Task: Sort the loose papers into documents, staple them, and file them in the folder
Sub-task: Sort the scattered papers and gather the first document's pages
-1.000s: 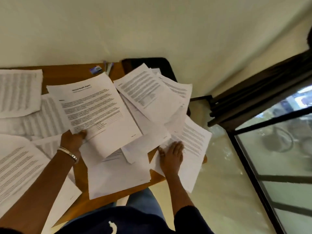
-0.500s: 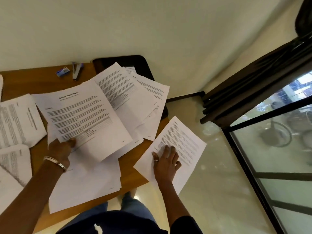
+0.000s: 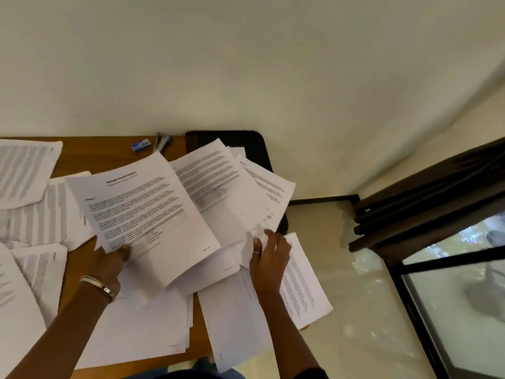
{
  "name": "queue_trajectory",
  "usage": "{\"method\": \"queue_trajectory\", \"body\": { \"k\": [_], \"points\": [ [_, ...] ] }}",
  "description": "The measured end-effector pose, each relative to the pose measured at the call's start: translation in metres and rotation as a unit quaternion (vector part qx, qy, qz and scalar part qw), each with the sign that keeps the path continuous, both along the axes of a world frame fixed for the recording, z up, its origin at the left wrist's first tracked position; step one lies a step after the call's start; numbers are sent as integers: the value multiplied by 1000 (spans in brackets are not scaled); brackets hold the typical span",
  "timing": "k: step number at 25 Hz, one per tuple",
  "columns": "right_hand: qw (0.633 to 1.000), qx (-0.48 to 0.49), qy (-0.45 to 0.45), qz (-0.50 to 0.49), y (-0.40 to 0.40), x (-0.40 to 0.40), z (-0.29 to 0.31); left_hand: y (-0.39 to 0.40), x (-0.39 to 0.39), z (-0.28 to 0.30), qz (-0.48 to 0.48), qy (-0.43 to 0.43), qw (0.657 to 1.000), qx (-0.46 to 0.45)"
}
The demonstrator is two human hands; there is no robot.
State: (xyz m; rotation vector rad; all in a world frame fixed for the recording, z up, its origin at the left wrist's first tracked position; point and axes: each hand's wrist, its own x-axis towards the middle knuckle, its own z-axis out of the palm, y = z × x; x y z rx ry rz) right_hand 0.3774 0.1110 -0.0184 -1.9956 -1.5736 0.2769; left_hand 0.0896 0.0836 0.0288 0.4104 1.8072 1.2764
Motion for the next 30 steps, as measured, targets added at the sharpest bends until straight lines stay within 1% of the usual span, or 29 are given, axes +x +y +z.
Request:
{"method": "queue_trajectory", "body": {
  "k": [1,2,3,4,5,7,8,10,12,14,15,16,17,19,24,28,29,30],
  "points": [
    [998,-26,-2,60,17,-8,6,0,-3,1,7,3,1000,8],
    [990,-62,-29,126,32,-16,10,0,-5,-1,17,10,1000,7],
    [975,-105,-70,182,47,-25,13,-1,-10,-1,34,18,999,13],
    [960,-154,-104,211,59,-33,14,-2,-16,-2,50,21,998,16],
    [947,-217,-113,209,69,-41,15,-4,-21,-3,63,18,998,14],
    [924,-326,-113,165,77,-52,12,-9,-33,-6,95,4,995,-18],
    [916,-343,-130,164,76,-58,12,-12,-40,-10,112,-7,993,-31],
    [907,-329,-158,211,60,-72,8,-18,-49,-14,132,-25,990,-48],
    [917,-251,-174,257,44,-87,11,-20,-57,-19,133,-21,989,-61],
    [942,-195,-151,228,45,-87,19,-21,-61,-23,134,-19,988,-68],
    [949,-206,-121,204,51,-83,22,-20,-62,-23,136,-21,988,-70],
    [950,-223,-115,186,57,-78,18,-20,-62,-22,133,-21,988,-71],
    [940,-249,-138,190,62,-70,12,-19,-62,-21,130,-19,989,-70],
    [924,-259,-182,215,68,-59,0,-19,-63,-18,120,-18,991,-64],
    [929,-264,-164,202,66,-50,-10,-21,-69,-20,123,-27,990,-65],
    [921,-288,-160,209,70,-45,-4,-22,-70,-19,119,-22,991,-64],
    [920,-293,-160,203,72,-44,-2,-22,-71,-20,119,-20,990,-66],
    [928,-291,-151,177,75,-42,1,-22,-73,-22,120,-18,990,-69]
  ]
}}
